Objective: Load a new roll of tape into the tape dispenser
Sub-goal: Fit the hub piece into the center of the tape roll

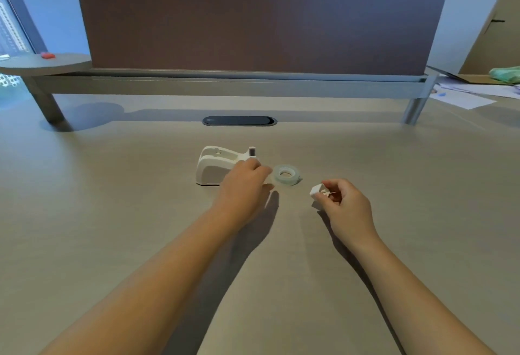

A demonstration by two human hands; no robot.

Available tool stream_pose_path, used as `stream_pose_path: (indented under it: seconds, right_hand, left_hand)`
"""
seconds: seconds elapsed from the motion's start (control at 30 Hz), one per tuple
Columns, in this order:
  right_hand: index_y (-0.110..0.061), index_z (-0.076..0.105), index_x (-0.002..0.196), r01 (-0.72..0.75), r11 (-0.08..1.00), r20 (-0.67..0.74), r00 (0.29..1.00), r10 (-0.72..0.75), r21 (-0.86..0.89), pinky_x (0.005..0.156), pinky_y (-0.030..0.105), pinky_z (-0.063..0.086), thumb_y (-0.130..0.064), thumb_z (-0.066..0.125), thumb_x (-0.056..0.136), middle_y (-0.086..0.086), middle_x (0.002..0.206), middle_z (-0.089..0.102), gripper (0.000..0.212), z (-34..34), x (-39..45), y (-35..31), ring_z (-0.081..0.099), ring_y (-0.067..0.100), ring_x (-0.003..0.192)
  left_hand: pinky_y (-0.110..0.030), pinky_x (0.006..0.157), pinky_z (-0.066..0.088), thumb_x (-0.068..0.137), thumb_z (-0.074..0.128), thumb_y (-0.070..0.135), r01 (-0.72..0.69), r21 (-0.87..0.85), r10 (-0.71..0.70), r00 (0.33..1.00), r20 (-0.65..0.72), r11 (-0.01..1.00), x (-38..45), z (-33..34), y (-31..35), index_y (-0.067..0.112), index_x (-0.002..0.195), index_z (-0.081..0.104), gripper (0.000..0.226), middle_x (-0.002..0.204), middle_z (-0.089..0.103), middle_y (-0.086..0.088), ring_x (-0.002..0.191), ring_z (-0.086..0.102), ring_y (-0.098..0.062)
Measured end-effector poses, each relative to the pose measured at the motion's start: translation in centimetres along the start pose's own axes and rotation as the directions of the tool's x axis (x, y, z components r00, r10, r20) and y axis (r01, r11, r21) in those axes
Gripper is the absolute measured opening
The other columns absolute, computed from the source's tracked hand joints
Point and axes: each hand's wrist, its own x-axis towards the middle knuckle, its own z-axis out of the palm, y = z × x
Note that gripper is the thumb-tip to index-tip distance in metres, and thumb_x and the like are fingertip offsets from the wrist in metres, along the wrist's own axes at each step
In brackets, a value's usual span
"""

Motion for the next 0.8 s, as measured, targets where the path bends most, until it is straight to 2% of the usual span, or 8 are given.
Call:
stream_pose_path:
  seconds: [0.1, 0.23, 0.37, 0.5, 0.57, 0.67, 0.73, 0.8]
  right_hand:
    - [-0.010, 0.058, 0.098, -0.002, 0.998, -0.012, 1.000, 0.001, -0.056, 0.057, 0.003, 0.039, -0.013, 0.058, 0.084, 0.002, 0.096, 0.050, 0.015, -0.6, 0.8, 1.1, 0.046, -0.001, 0.068]
    - [-0.016, 0.058, 0.097, -0.047, 0.998, -0.009, 0.999, 0.046, -0.037, 0.076, 0.034, 0.047, -0.017, 0.059, 0.083, 0.000, 0.099, 0.053, 0.014, -0.5, 1.2, 1.9, 0.052, 0.012, 0.080]
    - [-0.018, 0.056, 0.102, -0.088, 0.996, 0.007, 0.996, 0.088, 0.016, 0.082, 0.043, 0.049, -0.017, 0.061, 0.081, -0.004, 0.095, 0.056, 0.021, -0.2, 1.3, 1.7, 0.056, 0.017, 0.087]
    - [-0.025, 0.052, 0.091, -0.085, 0.994, 0.026, 0.996, 0.084, 0.075, 0.077, 0.035, 0.050, -0.019, 0.061, 0.081, -0.010, 0.082, 0.056, 0.015, 0.1, 1.0, 1.3, 0.057, 0.003, 0.072]
    - [-0.020, 0.055, 0.098, -0.039, 0.995, 0.021, 0.999, 0.037, 0.093, 0.071, 0.019, 0.049, -0.016, 0.061, 0.082, -0.002, 0.089, 0.057, 0.017, 0.4, 0.8, 0.8, 0.054, -0.001, 0.068]
    - [-0.011, 0.056, 0.105, 0.004, 0.987, 0.020, 1.000, -0.008, 0.162, 0.054, 0.001, 0.043, -0.012, 0.060, 0.082, 0.005, 0.094, 0.057, 0.023, 1.1, 0.4, -0.2, 0.054, 0.002, 0.067]
    - [-0.011, 0.057, 0.098, 0.010, 0.974, 0.036, 0.999, -0.018, 0.227, 0.051, 0.000, 0.043, -0.009, 0.059, 0.083, 0.003, 0.089, 0.058, 0.015, 1.6, 0.0, -1.2, 0.054, 0.004, 0.068]
    - [-0.014, 0.056, 0.090, -0.010, 0.948, 0.039, 0.999, -0.003, 0.319, 0.050, 0.004, 0.045, -0.008, 0.058, 0.083, -0.002, 0.079, 0.058, 0.009, 2.2, -0.5, -2.2, 0.055, 0.006, 0.069]
  left_hand:
    - [-0.038, 0.097, 0.034, 0.087, 0.044, 0.016, -0.038, 0.076, 0.032, 0.996, 0.083, 0.996, 2.7, 1.9, 1.3, 0.007, 0.122, 0.048, 0.036, 0.129, 0.049, -0.015, 0.117, 0.042, -0.031]
    - [-0.040, 0.097, 0.037, 0.087, 0.043, 0.012, -0.057, 0.168, 0.034, 0.990, 0.138, 0.984, 4.8, 4.0, 1.6, 0.002, 0.114, 0.053, 0.031, 0.125, 0.049, -0.018, 0.116, 0.042, -0.033]
    - [-0.039, 0.097, 0.036, 0.088, 0.041, 0.012, -0.058, 0.221, 0.021, 0.986, 0.163, 0.974, 5.4, 4.9, 1.4, 0.003, 0.113, 0.056, 0.031, 0.124, 0.052, -0.018, 0.114, 0.043, -0.032]
    - [-0.030, 0.092, 0.032, 0.088, 0.043, 0.014, -0.018, -0.073, 0.023, 0.998, 0.066, 0.997, 4.8, 4.4, 1.2, 0.000, 0.106, 0.058, 0.027, 0.122, 0.054, -0.017, 0.112, 0.045, -0.031]
    - [-0.028, 0.079, 0.034, 0.088, 0.044, 0.017, 0.072, -0.302, -0.063, 0.997, 0.037, 0.951, 3.9, 3.3, 1.4, 0.003, 0.099, 0.059, 0.023, 0.104, 0.059, -0.010, 0.098, 0.050, -0.025]
    - [-0.026, 0.062, 0.040, 0.088, 0.045, 0.017, 0.289, -0.694, -0.260, 0.954, 0.151, 0.659, 1.9, 1.6, 1.4, 0.008, 0.083, 0.056, 0.016, 0.070, 0.052, -0.001, 0.070, 0.050, -0.016]
    - [-0.025, 0.066, 0.049, 0.088, 0.044, 0.014, 0.407, -0.867, -0.332, 0.891, 0.308, 0.288, 0.4, 0.7, 1.0, 0.006, 0.076, 0.054, 0.018, 0.069, 0.055, -0.005, 0.068, 0.057, -0.014]
    - [-0.029, 0.077, 0.050, 0.089, 0.042, 0.012, 0.439, -0.896, -0.315, 0.861, 0.399, 0.065, -0.8, 0.0, 0.4, 0.007, 0.074, 0.055, 0.021, 0.081, 0.058, -0.010, 0.078, 0.059, -0.018]
